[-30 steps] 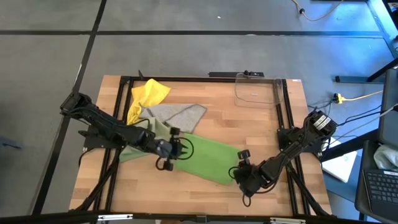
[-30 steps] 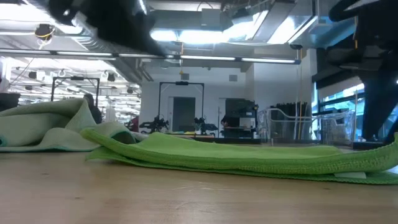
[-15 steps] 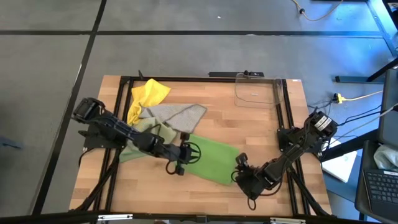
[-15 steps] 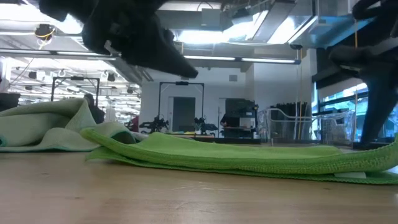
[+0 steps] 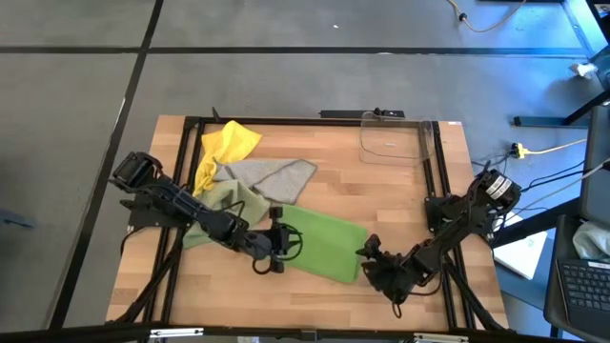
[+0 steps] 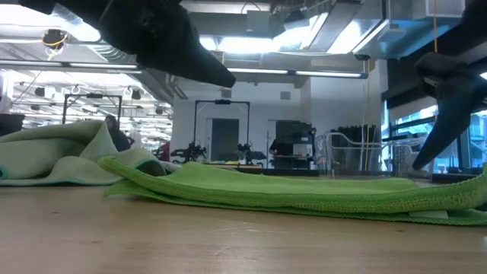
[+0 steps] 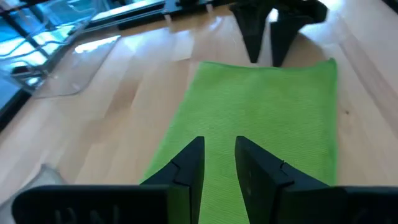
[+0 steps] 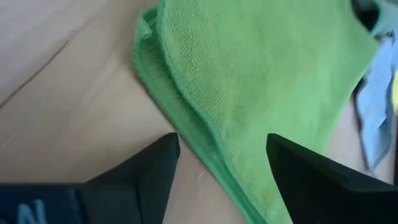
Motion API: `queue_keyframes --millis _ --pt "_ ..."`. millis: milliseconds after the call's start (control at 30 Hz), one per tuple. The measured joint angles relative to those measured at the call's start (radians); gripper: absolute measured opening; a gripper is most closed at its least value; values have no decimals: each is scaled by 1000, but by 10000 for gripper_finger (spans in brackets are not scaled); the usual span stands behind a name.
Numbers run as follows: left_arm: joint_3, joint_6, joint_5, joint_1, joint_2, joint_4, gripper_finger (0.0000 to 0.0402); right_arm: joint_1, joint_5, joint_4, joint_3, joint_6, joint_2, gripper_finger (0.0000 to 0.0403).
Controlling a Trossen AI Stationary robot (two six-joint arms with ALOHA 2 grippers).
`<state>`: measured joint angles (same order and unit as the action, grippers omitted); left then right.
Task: Fold microfiber towels
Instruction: Fold the green cloth
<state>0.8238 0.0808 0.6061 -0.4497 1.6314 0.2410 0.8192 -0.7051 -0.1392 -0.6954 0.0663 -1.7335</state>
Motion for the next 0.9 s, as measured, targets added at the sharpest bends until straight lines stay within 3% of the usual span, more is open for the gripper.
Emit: queue_keyframes --millis 267,567,733,900 --pt "0 14 21 -3 0 10 83 -4 12 58 31 103 -2 221" --pt "0 -10 20 -1 0 11 83 -6 33 44 23 155 -2 217" --pt "0 -14 -70 17 20 100 83 10 4 -1 -40 163 -11 217" --pt "0 -47 -101 22 67 153 83 36 132 -42 -113 80 -10 217"
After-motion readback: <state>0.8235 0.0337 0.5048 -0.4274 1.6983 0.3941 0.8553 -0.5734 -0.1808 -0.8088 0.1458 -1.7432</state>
